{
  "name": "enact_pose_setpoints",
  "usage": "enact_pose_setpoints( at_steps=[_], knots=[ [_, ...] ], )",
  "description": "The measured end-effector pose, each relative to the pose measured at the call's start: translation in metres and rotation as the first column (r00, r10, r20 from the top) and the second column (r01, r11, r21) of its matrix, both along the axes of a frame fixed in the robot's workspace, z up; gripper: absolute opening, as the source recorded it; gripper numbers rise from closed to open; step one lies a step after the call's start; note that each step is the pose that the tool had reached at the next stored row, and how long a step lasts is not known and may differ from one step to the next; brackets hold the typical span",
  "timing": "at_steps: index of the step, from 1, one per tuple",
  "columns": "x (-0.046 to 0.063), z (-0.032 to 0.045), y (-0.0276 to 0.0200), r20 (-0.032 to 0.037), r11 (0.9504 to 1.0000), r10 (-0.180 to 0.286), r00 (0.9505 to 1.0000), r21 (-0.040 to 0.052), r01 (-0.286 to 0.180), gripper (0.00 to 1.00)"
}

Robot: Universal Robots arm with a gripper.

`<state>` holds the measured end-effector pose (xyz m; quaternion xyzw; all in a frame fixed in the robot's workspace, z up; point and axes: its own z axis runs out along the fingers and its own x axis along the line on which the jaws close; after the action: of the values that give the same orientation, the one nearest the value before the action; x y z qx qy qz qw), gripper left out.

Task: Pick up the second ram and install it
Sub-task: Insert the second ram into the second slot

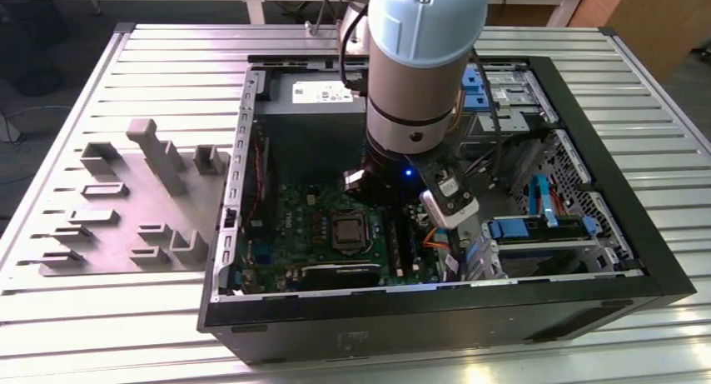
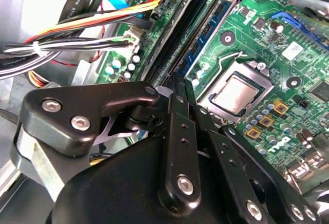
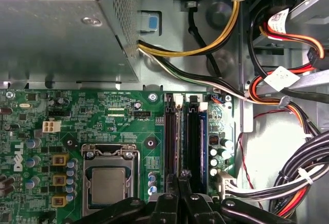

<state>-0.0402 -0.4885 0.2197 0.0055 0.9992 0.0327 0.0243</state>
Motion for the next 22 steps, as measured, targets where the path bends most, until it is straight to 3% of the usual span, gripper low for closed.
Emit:
enact_pose_setpoints(
  at_steps=[22],
  knots=[
    [0.0000,-0.0043,-0.0001,-0.0002,1.0000,0.000,1.0000,-0.0005,0.000,0.11]
  ],
)
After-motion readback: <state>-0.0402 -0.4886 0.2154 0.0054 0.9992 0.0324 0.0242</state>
